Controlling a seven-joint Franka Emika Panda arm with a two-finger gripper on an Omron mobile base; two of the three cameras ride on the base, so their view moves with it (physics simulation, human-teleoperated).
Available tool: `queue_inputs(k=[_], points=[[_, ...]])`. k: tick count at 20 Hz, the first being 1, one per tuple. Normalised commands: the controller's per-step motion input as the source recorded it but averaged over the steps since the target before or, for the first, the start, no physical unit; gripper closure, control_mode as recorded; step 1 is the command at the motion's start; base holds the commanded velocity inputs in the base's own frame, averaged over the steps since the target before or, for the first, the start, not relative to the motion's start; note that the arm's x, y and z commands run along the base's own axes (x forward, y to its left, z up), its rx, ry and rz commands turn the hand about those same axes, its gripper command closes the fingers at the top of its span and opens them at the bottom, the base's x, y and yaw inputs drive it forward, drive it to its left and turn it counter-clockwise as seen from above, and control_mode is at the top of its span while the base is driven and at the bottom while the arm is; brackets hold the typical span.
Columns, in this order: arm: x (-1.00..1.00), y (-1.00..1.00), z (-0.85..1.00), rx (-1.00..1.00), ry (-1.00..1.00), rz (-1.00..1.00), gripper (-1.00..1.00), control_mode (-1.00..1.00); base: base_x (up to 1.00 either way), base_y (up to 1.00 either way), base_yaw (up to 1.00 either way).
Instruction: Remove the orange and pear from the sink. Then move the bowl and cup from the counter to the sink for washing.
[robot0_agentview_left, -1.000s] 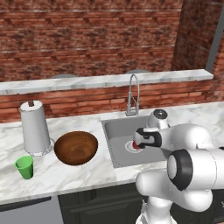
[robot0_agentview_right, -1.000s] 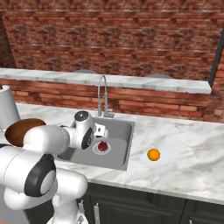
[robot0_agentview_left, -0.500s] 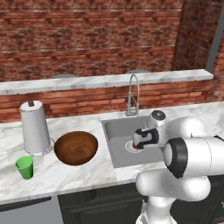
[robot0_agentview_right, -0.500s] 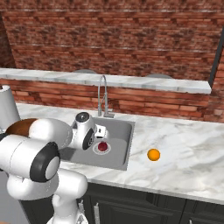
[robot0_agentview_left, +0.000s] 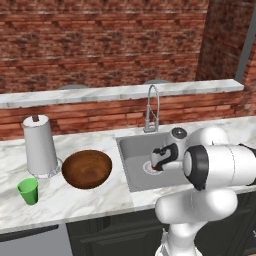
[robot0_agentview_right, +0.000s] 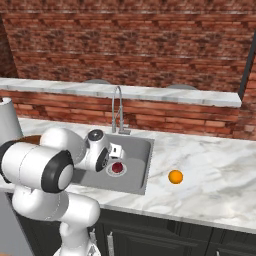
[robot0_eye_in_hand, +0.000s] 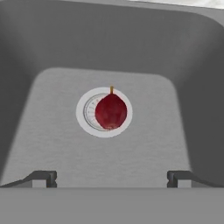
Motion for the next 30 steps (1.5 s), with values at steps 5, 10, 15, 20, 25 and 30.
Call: queue_inputs(k=[5,10,15,20,25,30], points=[[0.1,0.01,-0.11,0.0,0.0,0.0,-1.0,-1.0,0.0,0.0,0.0],[0.11,0.01,-0.12,0.0,0.0,0.0,-1.0,-1.0,0.0,0.0,0.0],[0.12,0.0,-0.12,0.0,0.0,0.0,-1.0,-1.0,0.0,0.0,0.0],[0.13,0.0,-0.09,0.0,0.0,0.0,-1.0,-1.0,0.0,0.0,0.0],[0.13,0.0,-0.09,0.0,0.0,0.0,-1.0,-1.0,0.0,0.0,0.0],[0.13,0.0,-0.1,0.0,0.0,0.0,-1.0,-1.0,0.0,0.0,0.0]])
